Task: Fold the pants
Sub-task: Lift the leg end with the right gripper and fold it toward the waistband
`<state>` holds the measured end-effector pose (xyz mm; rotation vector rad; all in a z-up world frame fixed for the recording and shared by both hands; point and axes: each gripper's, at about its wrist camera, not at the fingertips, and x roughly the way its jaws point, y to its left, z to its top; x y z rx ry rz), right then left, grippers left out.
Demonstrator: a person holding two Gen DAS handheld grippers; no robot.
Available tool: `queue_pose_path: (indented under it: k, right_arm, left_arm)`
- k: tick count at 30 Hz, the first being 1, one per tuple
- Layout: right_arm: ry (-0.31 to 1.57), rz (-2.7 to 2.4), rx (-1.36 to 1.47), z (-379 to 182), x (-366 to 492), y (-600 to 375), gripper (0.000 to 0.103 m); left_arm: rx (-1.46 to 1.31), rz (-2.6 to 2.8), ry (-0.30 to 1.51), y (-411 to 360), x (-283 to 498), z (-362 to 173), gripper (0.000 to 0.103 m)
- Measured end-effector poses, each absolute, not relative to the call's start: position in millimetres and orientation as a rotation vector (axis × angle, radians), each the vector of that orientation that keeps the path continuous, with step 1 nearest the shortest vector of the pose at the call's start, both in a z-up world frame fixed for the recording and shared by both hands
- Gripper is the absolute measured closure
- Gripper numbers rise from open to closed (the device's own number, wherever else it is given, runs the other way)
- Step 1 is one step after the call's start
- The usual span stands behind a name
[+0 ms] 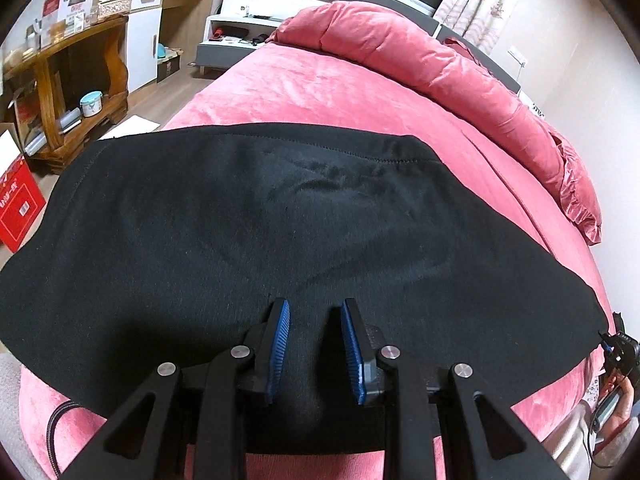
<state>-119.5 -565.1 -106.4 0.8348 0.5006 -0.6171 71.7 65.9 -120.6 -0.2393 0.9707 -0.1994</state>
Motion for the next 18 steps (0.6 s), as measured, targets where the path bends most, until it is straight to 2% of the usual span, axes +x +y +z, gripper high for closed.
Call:
queue_pose_path:
  k: [3, 7, 8, 13, 16, 18]
  right_arm:
    - [0.595, -0.637, 0.857, -119, -112, -571, 0.095]
    - [0.606, -0.664, 0.918, -123, -117, -574, 0.094]
    - [0.611, -0.680, 0.908, -120, -117, -572, 0.089]
    - [0.542, -0.764, 0.804, -80, -126, -542, 0.083]
    - [0.533, -0.672, 0.700, -56, -110, -510, 0.074]
    - [0.578, -0.530, 0.631, -50, -84, -482, 0.073]
  left_arm:
    - [-0.226, -0.200, 0.969, 64, 73, -121, 0.075]
    - [-0.235, -0.209, 0.963, 64, 72, -122, 0.074]
    - [-0.240, -0.210, 0.961, 65, 72, -122, 0.074]
    - [-0.241, -0.223, 0.918, 61, 67, -115, 0.074]
    - [-0.217, -0.241, 0.886, 52, 67, -107, 0.072]
    - [-0.207, -0.254, 0.877, 48, 68, -105, 0.070]
